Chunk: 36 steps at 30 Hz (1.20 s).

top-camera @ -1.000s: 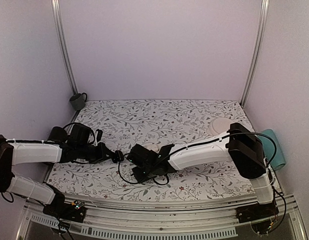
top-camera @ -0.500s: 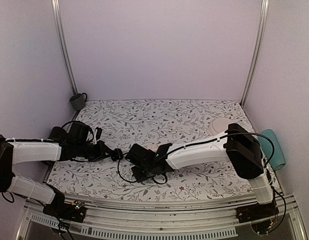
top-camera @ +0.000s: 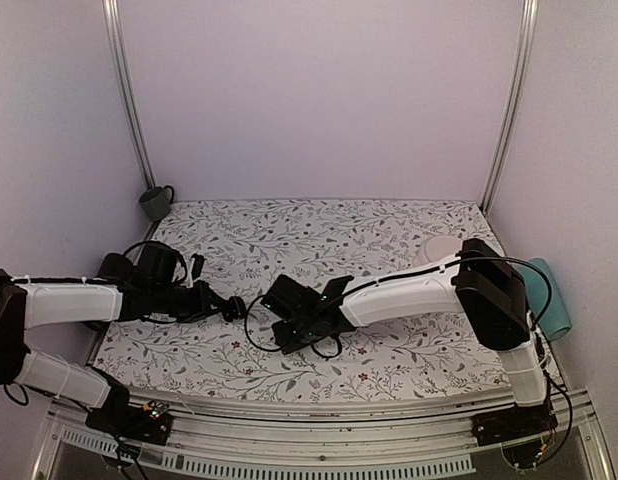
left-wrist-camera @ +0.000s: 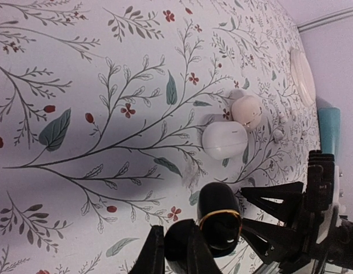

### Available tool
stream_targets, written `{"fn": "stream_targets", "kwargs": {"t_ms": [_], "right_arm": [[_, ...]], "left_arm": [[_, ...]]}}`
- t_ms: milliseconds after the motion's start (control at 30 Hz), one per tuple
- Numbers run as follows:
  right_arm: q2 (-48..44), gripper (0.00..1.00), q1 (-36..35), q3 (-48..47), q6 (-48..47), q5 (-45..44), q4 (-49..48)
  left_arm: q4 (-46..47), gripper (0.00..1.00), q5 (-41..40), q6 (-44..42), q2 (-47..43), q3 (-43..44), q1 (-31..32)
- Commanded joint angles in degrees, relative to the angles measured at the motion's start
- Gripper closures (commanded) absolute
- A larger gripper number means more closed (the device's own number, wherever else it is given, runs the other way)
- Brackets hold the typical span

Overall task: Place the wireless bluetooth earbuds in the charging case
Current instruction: Move the left earbud to the center of the board, then pick up the left earbud from the center of the board.

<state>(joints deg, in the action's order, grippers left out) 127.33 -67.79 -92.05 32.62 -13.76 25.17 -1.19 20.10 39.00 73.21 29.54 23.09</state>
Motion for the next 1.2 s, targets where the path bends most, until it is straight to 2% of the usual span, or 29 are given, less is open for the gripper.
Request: {"fn": "stream_targets", "kwargs": {"t_ms": [0,300,500,1167], "right_arm": [[-5.18,0.53,0.03,1.77,2.66,4.36,-1.25],[-3.39,0.61,0.43,-3.29,10.44,9.24,1.98],[-2.12,0.59,1.25,-4.74,11.06,9.49,3.24],[0.44,0.68,3.72,-3.08,16.09,14.84,0.59]], "left_arm": [[0.38,1.0,0.57,-0.78,-0.09,0.96,-0.76],[0.42,1.0,0.75,-0.68,-0.62,1.27,-0.81],[-0.04,1.0,0.47,-0.76,-1.95,1.15,-0.94],[-0.13,1.0,0.95,-1.41,-2.64,1.32,-1.9]]}}
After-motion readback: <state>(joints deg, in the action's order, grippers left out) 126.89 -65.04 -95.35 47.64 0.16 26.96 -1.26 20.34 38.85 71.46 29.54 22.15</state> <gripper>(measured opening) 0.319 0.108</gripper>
